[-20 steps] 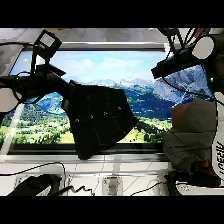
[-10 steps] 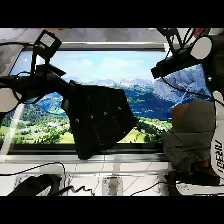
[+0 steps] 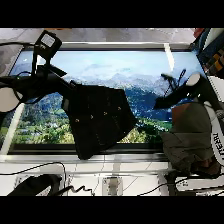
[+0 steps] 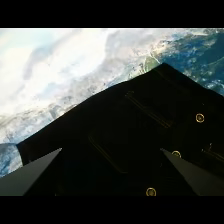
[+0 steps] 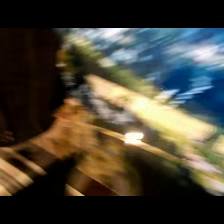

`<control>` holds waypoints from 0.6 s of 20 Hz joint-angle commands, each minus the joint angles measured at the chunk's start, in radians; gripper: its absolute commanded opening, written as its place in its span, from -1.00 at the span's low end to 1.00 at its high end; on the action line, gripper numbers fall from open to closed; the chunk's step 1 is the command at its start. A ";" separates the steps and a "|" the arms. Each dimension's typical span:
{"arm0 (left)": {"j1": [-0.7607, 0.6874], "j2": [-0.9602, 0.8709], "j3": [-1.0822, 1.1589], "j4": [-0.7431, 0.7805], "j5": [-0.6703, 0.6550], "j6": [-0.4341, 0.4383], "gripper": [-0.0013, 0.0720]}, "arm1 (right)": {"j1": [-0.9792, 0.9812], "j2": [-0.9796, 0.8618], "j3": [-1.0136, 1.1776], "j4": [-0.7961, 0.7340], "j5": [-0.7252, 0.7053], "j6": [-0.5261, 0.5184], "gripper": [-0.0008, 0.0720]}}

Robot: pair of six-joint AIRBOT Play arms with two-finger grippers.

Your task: Fold the clothes and pants, and hang the long-sleeved shirts on hangers.

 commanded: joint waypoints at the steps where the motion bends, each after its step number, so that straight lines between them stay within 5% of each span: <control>1: 0.016 -0.045 0.000 0.011 -0.013 -0.007 0.91 | 0.003 -0.008 -0.245 0.254 -0.208 -0.024 0.47; 8: 0.273 -0.239 0.000 0.010 -0.182 -0.007 0.91 | 0.161 -0.172 -0.178 0.303 -0.275 0.009 0.46; 12: 0.495 -0.323 -0.106 -0.108 -0.389 0.019 0.91 | 0.193 -0.201 -0.128 0.301 -0.253 -0.024 0.22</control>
